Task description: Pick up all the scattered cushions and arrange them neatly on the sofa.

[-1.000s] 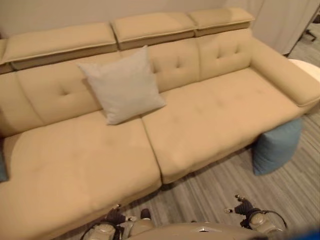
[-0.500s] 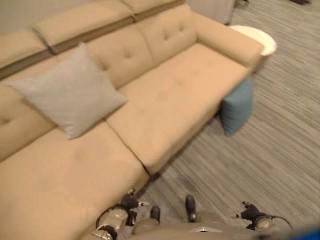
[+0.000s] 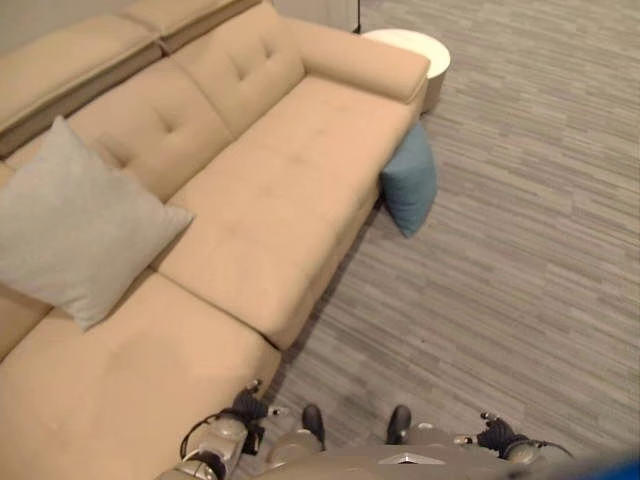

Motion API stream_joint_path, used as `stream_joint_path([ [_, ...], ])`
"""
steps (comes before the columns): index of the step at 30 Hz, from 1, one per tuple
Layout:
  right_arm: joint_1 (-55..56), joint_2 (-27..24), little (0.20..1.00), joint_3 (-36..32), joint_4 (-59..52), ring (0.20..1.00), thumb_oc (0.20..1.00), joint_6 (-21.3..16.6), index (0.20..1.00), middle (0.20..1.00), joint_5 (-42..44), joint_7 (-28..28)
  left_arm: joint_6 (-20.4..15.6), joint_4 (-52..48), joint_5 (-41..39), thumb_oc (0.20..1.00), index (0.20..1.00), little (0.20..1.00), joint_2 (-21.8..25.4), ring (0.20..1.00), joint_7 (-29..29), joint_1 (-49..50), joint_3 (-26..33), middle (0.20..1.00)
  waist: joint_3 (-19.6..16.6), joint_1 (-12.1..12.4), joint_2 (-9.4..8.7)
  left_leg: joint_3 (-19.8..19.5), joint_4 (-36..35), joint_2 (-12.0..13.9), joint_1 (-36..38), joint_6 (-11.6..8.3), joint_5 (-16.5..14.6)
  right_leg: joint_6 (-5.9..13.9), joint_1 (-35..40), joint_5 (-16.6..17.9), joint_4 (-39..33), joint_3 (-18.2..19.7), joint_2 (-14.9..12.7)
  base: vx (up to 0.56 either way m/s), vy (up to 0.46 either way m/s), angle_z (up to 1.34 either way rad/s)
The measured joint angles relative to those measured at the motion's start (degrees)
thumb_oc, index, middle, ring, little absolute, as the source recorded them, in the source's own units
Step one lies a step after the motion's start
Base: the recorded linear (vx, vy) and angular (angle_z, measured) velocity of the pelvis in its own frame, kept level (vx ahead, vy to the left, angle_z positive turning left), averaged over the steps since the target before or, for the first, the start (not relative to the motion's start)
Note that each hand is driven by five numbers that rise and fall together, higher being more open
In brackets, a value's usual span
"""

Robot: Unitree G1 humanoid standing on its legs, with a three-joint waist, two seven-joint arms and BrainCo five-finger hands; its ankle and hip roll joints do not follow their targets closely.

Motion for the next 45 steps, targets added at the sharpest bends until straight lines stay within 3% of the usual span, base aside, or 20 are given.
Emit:
stream_joint_path([
  [8, 0.1, -0.2, 1.000, 0.4, 0.4, 1.000, 1.000, -0.4, 1.000, 1.000, 0.1, 0.0, 0.0, 1.1, 0.0, 1.000, 1.000, 1.000, -0.5, 1.000, 0.0, -0.5, -1.3, 1.000, -1.1, -0.6, -0.66, -1.1, 7.2, 3.4, -2.3, -2.98, -2.3, -2.92, -1.3, -2.3, 2.7, 2.4, 2.3, 0.01, -0.150, -0.18],
  [11, 0.0, -0.3, 1.000, 0.4, 0.4, 1.000, 1.000, -0.8, 1.000, 1.000, 0.5, -0.2, 0.0, 1.9, -0.1, 1.000, 1.000, 1.000, -0.4, 1.000, 0.0, 0.1, -1.0, 1.000, -1.0, 0.0, -1.60, -7.1, 18.6, 3.2, -6.4, -6.22, -0.9, -4.18, -1.1, -2.9, 2.9, 5.0, 1.8, 0.07, -0.135, -0.46],
  [13, 0.1, -0.7, 1.000, 0.7, 1.0, 1.000, 1.000, -0.7, 1.000, 1.000, 0.6, -0.2, 0.0, 1.8, -0.1, 1.000, 1.000, 1.000, -0.6, 1.000, 0.1, -0.8, -1.3, 1.000, -0.3, 0.2, -2.08, -12.2, 25.1, 2.0, -11.5, -7.95, -2.0, -7.28, 0.7, -1.4, -0.1, 6.8, 1.9, 0.15, -0.081, -0.09],
  [16, -0.7, -1.3, 1.000, 0.7, 2.3, 1.000, 1.000, -0.5, 1.000, 1.000, 0.6, -0.3, -0.1, 1.7, -0.1, 1.000, 1.000, 1.000, -1.3, 1.000, 0.1, -1.4, -1.3, 1.000, 0.3, 0.6, -1.55, -14.5, 13.9, -1.2, -13.3, -7.08, -2.0, -7.13, 1.0, -0.8, -2.8, 7.7, 2.5, 0.21, -0.061, -0.13],
  [18, -1.2, -1.0, 1.000, 0.7, 2.6, 1.000, 1.000, -0.5, 1.000, 1.000, 0.6, -0.3, -0.1, 1.8, -0.2, 1.000, 1.000, 1.000, -1.3, 1.000, 0.1, -1.6, -1.2, 1.000, 1.4, 1.5, -1.18, -13.3, 8.2, -2.2, -13.9, -7.13, 1.3, -8.71, 2.3, 0.0, -5.0, 8.0, 4.5, 0.24, -0.022, -0.42],
  [21, -1.8, -1.0, 1.000, 0.7, 3.0, 1.000, 1.000, -0.5, 1.000, 1.000, 0.6, -0.4, -0.1, 1.8, -0.2, 1.000, 1.000, 1.000, -1.2, 1.000, 0.2, -1.4, -1.1, 1.000, 1.7, 2.2, -1.21, -13.2, 7.1, -2.5, -12.2, -6.94, 1.6, -8.82, 3.0, 0.0, -4.7, 10.6, 6.0, 0.25, 0.023, -0.70],
  [22, -2.1, -1.2, 1.000, 0.7, 2.7, 1.000, 1.000, -0.5, 1.000, 1.000, 0.6, -0.4, -0.1, 1.8, -0.2, 1.000, 1.000, 1.000, -1.2, 1.000, 0.2, -1.2, -1.1, 1.000, 1.7, 2.4, -1.27, -13.2, 6.5, -2.5, -11.2, -6.93, 1.6, -8.52, 3.3, -0.3, -4.7, 11.3, 6.2, 0.32, 0.051, -0.72],
  [24, -2.3, -0.8, 1.000, 0.7, 3.4, 1.000, 1.000, -0.4, 1.000, 1.000, 0.6, -0.5, -0.1, 1.7, -0.2, 1.000, 1.000, 1.000, -1.5, 1.000, 0.2, -0.3, -1.2, 1.000, 1.4, 2.1, -0.24, -12.9, 2.6, -2.3, -6.6, -1.73, 2.2, -6.63, 3.5, -1.8, -3.4, 13.2, 7.0, 0.34, 0.099, -0.54],
  [25, -2.2, -0.4, 1.000, 1.0, 3.4, 1.000, 1.000, -0.5, 1.000, 1.000, 0.6, -0.4, -0.1, 1.7, -0.2, 1.000, 1.000, 1.000, -1.3, 1.000, 0.2, -0.6, -1.2, 1.000, 1.7, 2.2, -0.70, -11.7, 2.4, -2.4, -6.2, 0.71, 2.7, -5.63, 3.2, -2.3, -2.0, 13.2, 6.7, 0.34, 0.115, -0.68],
  [26, -2.4, 0.1, 1.000, 0.8, 3.3, 1.000, 1.000, -0.5, 1.000, 1.000, 0.5, -0.2, 0.0, 1.7, -0.2, 1.000, 1.000, 1.000, -0.9, 1.000, 0.2, -1.5, -1.1, 1.000, 1.9, 2.9, -1.55, -9.8, 1.2, -2.9, -4.3, 2.31, 0.7, -3.04, 0.6, -4.6, 4.0, 14.1, 5.6, 0.21, 0.066, -0.93],
  [27, -3.4, -0.1, 1.000, 0.8, 2.7, 1.000, 1.000, -0.5, 1.000, 1.000, 0.5, -0.2, 0.1, 1.7, -0.2, 1.000, 1.000, 1.000, -1.1, 1.000, 0.2, -1.6, -1.2, 1.000, 2.2, 3.3, -1.05, -7.6, -0.2, -2.8, -1.8, 3.29, 0.4, 0.96, -4.3, -7.0, 16.7, 12.3, 4.0, 0.29, 0.078, -0.87],
  [29, -3.6, 0.0, 1.000, 1.4, 1.5, 1.000, 1.000, -0.5, 1.000, 1.000, 0.5, -0.1, 0.1, 1.4, -0.2, 1.000, 1.000, 1.000, -0.5, 1.000, 0.2, -2.3, -1.2, 1.000, 2.2, 2.9, -1.49, -7.3, -0.4, -3.6, 0.3, 4.61, -1.4, 5.10, -10.8, -7.0, 31.7, 10.7, 1.2, 0.23, 0.057, -0.24],
  [30, -3.9, -0.1, 1.000, 1.6, 0.5, 1.000, 1.000, -0.5, 1.000, 1.000, 0.6, -0.5, 0.2, 0.8, -0.4, 1.000, 1.000, 1.000, 0.3, 1.000, 0.9, -2.6, -2.0, 1.000, 2.0, 1.7, -2.11, -7.2, 0.0, -4.6, 1.2, 5.76, -2.4, 6.97, -14.5, -7.0, 38.8, 8.2, -2.8, 0.27, -0.005, 0.10],
  [32, -4.3, -0.1, 1.000, 1.6, 0.4, 1.000, 1.000, -0.5, 1.000, 1.000, 0.6, -0.6, 0.0, 0.0, -0.6, 1.000, 1.000, 1.000, 0.7, 1.000, 1.2, -2.9, -2.3, 1.000, 2.0, 1.7, -2.47, -7.2, 0.1, -4.7, 2.6, 5.79, -3.2, 6.43, -14.4, -7.5, 34.8, 5.7, -5.2, 0.39, -0.070, 0.09],
  [34, -4.8, -0.2, 1.000, 1.7, -0.2, 1.000, 1.000, -0.5, 1.000, 1.000, 0.5, -0.5, 0.0, 0.2, -0.8, 1.000, 1.000, 1.000, 0.5, 1.000, 1.3, -3.5, -2.2, 1.000, 1.8, 1.9, -2.36, -6.7, -0.8, -4.1, 4.2, 4.98, -4.8, 3.01, -14.2, -6.7, 23.7, -0.8, -6.9, 0.27, -0.111, -0.26],
  [38, -5.7, 0.0, 1.000, 1.9, -2.4, 1.000, 1.000, -1.1, 1.000, 1.000, 0.5, -0.4, 0.0, 0.8, -0.7, 1.000, 1.000, 1.000, 0.0, 1.000, 1.2, -3.9, -2.2, 1.000, 2.0, -0.1, -2.12, -6.5, -0.9, -3.2, 7.6, 3.20, -6.9, 2.99, -15.3, 1.9, 7.3, -0.3, -6.1, 0.30, -0.132, 0.07],
  [39, -5.6, 0.1, 1.000, 1.7, -1.8, 1.000, 1.000, -0.9, 1.000, 1.000, 0.6, -0.3, -0.1, 1.6, -0.6, 1.000, 1.000, 1.000, -0.5, 1.000, 1.2, -3.9, -2.1, 1.000, 1.9, -1.0, -1.46, -7.2, -0.9, -2.0, 9.5, 1.66, -8.8, 3.56, -15.1, 4.7, 2.8, 1.6, -4.4, 0.47, -0.223, 0.31],
  [40, -5.6, -0.1, 1.000, 1.6, -1.7, 1.000, 1.000, -0.9, 1.000, 1.000, 0.6, -0.3, -0.1, 1.8, -0.6, 1.000, 1.000, 1.000, -1.2, 1.000, 1.2, -3.1, -1.8, 1.000, 1.4, -1.8, -0.19, -8.0, -0.8, -0.3, 11.5, 0.07, -10.6, 1.72, -13.3, 9.1, 2.5, 2.2, -2.3, 0.46, -0.244, 0.22],
  [41, -5.7, -0.1, 1.000, 1.4, -0.2, 1.000, 1.000, -1.0, 1.000, 1.000, 0.6, -0.3, -0.1, 2.0, -0.6, 1.000, 1.000, 1.000, -2.0, 1.000, 1.2, -2.6, -1.7, 1.000, 0.9, -1.7, 1.09, -8.7, 0.6, 1.2, 12.1, -0.26, -10.8, -0.21, -11.9, 7.6, 2.9, 1.7, -0.6, 0.41, -0.259, 0.11],
  [45, -3.9, -0.1, 1.000, 1.7, -0.1, 1.000, 1.000, -0.7, 1.000, 1.000, 0.6, -0.1, -0.3, 2.0, -0.6, 1.000, 1.000, 1.000, -3.9, 1.000, 1.0, -0.8, -0.9, 1.000, -0.7, -1.0, -1.12, -12.7, 17.2, 2.3, 8.2, -7.26, -7.2, -4.77, -3.8, 5.8, -1.5, 1.1, 0.8, 0.16, -0.220, 0.02],
])
